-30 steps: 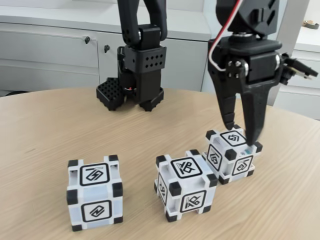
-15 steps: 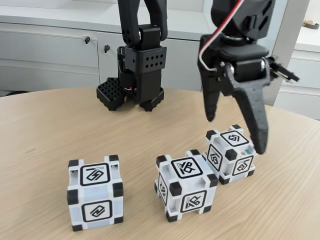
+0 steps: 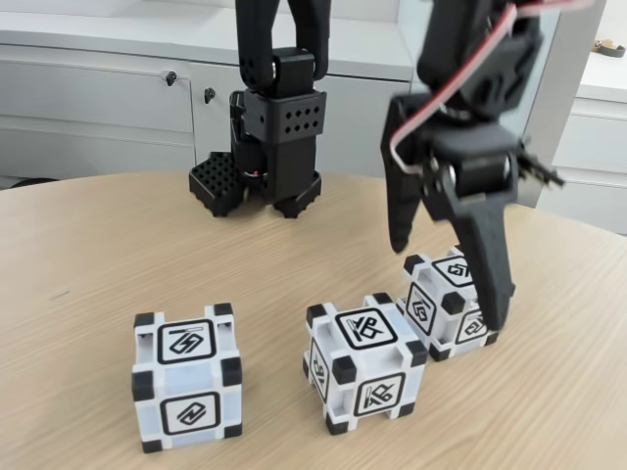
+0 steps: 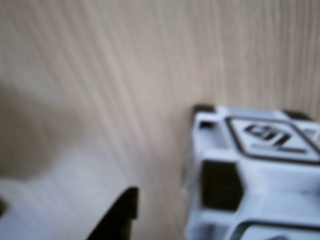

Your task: Stack cubes from left to right.

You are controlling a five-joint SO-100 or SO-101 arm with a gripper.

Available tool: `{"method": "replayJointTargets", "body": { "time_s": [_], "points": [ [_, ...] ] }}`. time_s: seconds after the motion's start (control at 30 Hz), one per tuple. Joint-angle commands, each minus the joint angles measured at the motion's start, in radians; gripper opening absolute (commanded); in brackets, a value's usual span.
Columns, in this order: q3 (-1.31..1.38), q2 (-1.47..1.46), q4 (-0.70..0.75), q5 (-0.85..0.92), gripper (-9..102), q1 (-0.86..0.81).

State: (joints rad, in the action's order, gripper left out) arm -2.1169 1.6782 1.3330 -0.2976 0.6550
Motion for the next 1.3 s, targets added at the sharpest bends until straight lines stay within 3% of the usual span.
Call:
{"method": "replayJointTargets", "body": {
  "time_s": [0.0, 0.2, 0.4, 0.83, 1.07, 1.27],
  "points": [
    [0.041, -0.034, -0.066, 0.015, 44, -0.006],
    [0.041, -0.112, -0.15, 0.02, 33, -0.006],
    [0.041, -0.127, -0.175, -0.003, 0, -0.008],
    [0.026, 0.322, -0.156, 0.109, 0, -0.018],
    [0.015, 0.494, -0.147, 0.25, 0, -0.189],
    [0.017, 0.515, -0.015, 0.344, 0, -0.373]
  ]
}}
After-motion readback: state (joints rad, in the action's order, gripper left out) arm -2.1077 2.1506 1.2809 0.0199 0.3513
